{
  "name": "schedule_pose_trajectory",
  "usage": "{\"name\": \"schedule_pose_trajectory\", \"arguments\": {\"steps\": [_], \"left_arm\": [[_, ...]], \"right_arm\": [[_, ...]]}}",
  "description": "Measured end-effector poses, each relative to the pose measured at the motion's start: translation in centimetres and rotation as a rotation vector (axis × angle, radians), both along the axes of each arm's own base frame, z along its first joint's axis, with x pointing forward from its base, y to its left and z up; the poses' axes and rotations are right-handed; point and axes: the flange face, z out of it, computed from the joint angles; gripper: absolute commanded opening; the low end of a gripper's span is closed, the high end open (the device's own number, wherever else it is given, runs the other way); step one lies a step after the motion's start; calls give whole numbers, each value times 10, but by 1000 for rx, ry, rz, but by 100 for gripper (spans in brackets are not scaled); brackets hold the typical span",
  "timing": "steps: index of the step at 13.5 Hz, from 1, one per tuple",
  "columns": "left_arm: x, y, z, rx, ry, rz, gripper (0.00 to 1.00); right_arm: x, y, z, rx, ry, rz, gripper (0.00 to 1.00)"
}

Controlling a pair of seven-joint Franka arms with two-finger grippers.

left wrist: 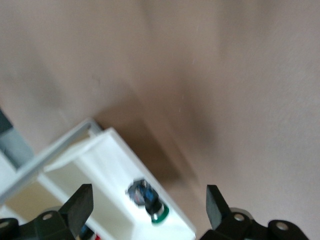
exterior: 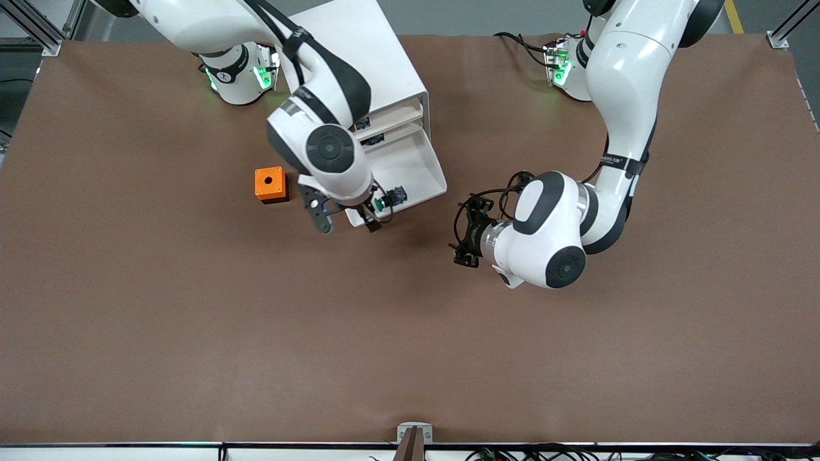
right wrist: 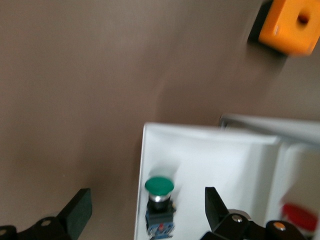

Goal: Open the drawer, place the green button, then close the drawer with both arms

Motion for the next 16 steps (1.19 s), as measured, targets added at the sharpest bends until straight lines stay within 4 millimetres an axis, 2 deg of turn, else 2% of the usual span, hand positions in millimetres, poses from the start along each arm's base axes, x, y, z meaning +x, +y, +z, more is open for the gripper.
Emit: {"name": "schedule_pose_trajectory", "arguments": {"steps": [1, 3, 5, 9, 11, 13, 16], "left_arm": [[-8, -11, -2, 54, -42, -60, 99], [-26, -47, -6, 126, -156, -158, 99], [-40, -76, -14, 125, -259, -271, 99], [-47, -94, -61, 64, -350, -530, 99], [-61, -112, -84, 47, -360, -582, 99], [-81, -134, -97, 32, -367, -638, 99], [-106, -158, -97, 0, -360, -689, 99]], "right_arm": [[15, -21, 15, 1, 12, 35, 100], [44, -64, 48, 19, 27, 123, 100], [69, -112, 75, 53, 32, 229, 100], [110, -216, 98, 101, 11, 434, 100], [120, -262, 107, 117, 22, 526, 100], [124, -302, 120, 139, 22, 637, 100], [118, -338, 152, 117, -7, 728, 100]]}}
